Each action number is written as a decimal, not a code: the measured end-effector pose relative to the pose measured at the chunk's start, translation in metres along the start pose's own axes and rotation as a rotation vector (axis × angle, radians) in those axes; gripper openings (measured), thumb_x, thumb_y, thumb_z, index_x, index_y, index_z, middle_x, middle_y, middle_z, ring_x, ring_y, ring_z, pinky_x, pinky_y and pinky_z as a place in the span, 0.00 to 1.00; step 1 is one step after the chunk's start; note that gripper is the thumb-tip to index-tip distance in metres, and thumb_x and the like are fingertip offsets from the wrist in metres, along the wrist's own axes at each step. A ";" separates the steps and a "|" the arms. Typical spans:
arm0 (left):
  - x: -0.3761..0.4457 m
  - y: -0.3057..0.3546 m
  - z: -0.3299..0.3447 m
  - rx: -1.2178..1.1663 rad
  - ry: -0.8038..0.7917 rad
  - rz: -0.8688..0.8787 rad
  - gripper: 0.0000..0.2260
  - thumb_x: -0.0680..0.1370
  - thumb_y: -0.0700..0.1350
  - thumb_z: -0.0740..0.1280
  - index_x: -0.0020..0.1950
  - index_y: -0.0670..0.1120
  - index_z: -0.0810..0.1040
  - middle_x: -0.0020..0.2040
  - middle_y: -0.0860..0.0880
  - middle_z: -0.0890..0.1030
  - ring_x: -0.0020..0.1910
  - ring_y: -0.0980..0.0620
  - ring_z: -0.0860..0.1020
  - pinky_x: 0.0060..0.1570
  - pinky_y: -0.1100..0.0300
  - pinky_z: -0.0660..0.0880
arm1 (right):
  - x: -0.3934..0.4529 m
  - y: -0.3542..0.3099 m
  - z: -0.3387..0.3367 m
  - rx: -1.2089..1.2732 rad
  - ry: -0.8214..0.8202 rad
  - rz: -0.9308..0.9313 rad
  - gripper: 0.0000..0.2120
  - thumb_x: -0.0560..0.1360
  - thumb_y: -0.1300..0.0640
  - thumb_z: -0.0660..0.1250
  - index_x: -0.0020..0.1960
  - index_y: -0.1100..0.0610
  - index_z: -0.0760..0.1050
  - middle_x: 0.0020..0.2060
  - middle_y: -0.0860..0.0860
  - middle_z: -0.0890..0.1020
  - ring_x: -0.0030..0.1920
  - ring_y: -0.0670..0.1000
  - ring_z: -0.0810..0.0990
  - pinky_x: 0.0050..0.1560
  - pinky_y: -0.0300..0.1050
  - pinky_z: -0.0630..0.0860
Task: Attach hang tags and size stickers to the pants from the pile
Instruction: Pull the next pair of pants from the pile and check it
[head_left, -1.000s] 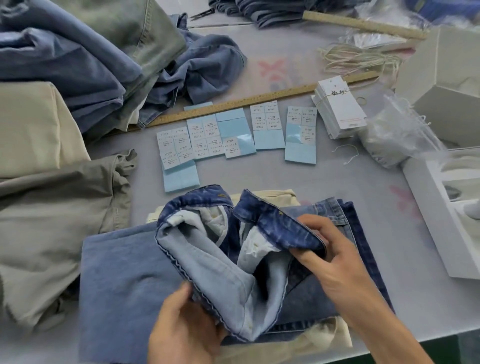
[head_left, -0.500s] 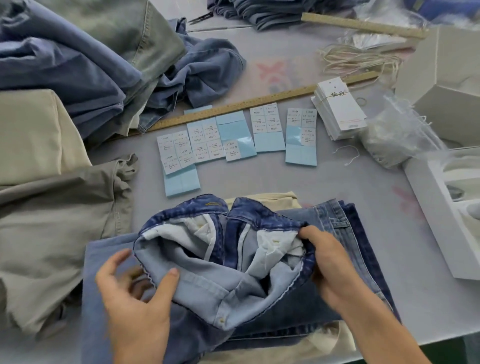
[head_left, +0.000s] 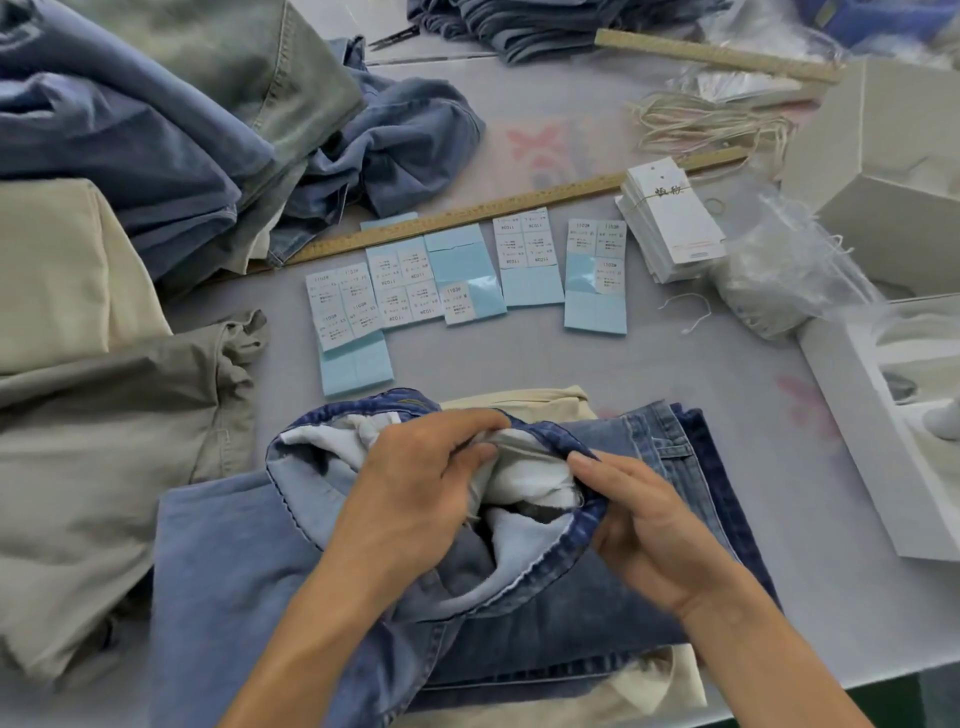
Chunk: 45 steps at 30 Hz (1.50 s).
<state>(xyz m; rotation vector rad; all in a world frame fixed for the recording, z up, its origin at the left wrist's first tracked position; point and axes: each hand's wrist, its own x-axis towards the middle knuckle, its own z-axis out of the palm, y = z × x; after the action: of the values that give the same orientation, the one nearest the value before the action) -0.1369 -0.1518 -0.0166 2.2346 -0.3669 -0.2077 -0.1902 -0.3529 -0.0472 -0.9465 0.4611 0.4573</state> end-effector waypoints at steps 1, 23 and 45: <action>-0.001 0.000 0.002 0.015 0.016 0.021 0.11 0.78 0.34 0.72 0.58 0.45 0.85 0.53 0.52 0.86 0.52 0.57 0.81 0.56 0.71 0.72 | 0.001 0.000 0.000 0.014 -0.010 0.007 0.17 0.72 0.54 0.73 0.57 0.63 0.84 0.53 0.61 0.86 0.52 0.55 0.86 0.50 0.45 0.82; -0.021 -0.011 0.016 0.056 0.000 0.036 0.10 0.76 0.43 0.69 0.56 0.53 0.84 0.51 0.60 0.84 0.51 0.57 0.79 0.55 0.57 0.74 | -0.006 -0.001 0.011 -0.087 -0.024 -0.036 0.16 0.77 0.53 0.73 0.62 0.59 0.82 0.60 0.62 0.83 0.60 0.60 0.83 0.59 0.48 0.80; -0.070 -0.016 0.039 0.244 0.087 0.530 0.17 0.81 0.60 0.68 0.56 0.46 0.81 0.45 0.50 0.82 0.42 0.48 0.80 0.43 0.52 0.77 | 0.010 -0.004 0.004 0.245 -0.070 0.075 0.23 0.79 0.58 0.63 0.70 0.69 0.72 0.63 0.64 0.80 0.63 0.61 0.81 0.63 0.55 0.78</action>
<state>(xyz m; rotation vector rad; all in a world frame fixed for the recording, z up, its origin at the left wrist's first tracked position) -0.2107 -0.1471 -0.0520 2.2808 -0.9579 0.2269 -0.1789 -0.3500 -0.0479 -0.6771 0.4778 0.4882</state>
